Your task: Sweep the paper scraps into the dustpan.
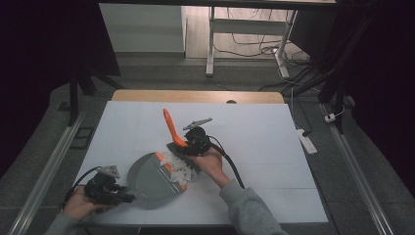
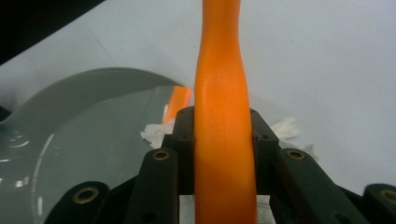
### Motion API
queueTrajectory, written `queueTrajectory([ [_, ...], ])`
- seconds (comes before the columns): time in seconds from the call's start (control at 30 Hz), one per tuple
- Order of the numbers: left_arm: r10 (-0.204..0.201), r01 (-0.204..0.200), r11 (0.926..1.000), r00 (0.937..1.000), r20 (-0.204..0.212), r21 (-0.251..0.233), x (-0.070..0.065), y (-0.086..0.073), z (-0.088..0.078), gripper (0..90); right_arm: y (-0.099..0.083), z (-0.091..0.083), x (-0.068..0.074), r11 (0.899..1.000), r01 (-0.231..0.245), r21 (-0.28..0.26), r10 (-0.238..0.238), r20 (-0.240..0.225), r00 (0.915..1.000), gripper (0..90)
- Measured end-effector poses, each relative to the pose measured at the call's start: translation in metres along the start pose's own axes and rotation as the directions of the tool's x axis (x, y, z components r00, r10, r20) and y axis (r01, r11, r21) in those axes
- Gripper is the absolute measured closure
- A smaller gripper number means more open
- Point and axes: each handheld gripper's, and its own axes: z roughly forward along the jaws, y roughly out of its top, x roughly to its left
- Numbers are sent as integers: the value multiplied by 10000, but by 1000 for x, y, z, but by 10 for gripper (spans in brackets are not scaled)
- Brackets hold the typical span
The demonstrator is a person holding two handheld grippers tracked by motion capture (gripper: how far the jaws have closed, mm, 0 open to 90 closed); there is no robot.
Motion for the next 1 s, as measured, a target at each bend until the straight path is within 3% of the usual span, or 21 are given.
queueTrajectory([
  [0.07,-4,4,10000,10000,-1,-6,0,0,0,620,0,0,2,9999,103,17,-103,-25,9999,699],
  [0.2,1,-1,10000,10000,5,-9,0,0,0,620,4,-8,-1,9988,-147,-465,141,-143,9998,699],
  [0.53,19,-19,10000,10000,11,-7,0,0,0,620,16,-20,-27,9941,-445,-990,539,940,9941,699],
  [0.63,21,-21,10000,10000,17,-10,0,0,0,620,17,-17,-37,9952,-458,-863,576,1385,9887,699],
  [0.83,34,-34,10000,10000,17,-7,0,0,0,620,18,-18,-48,9934,-594,-985,765,1796,9808,699],
  [1.0,27,-27,10000,10000,22,-7,0,0,0,620,22,-19,-61,9962,-604,-629,745,2537,9644,699],
])
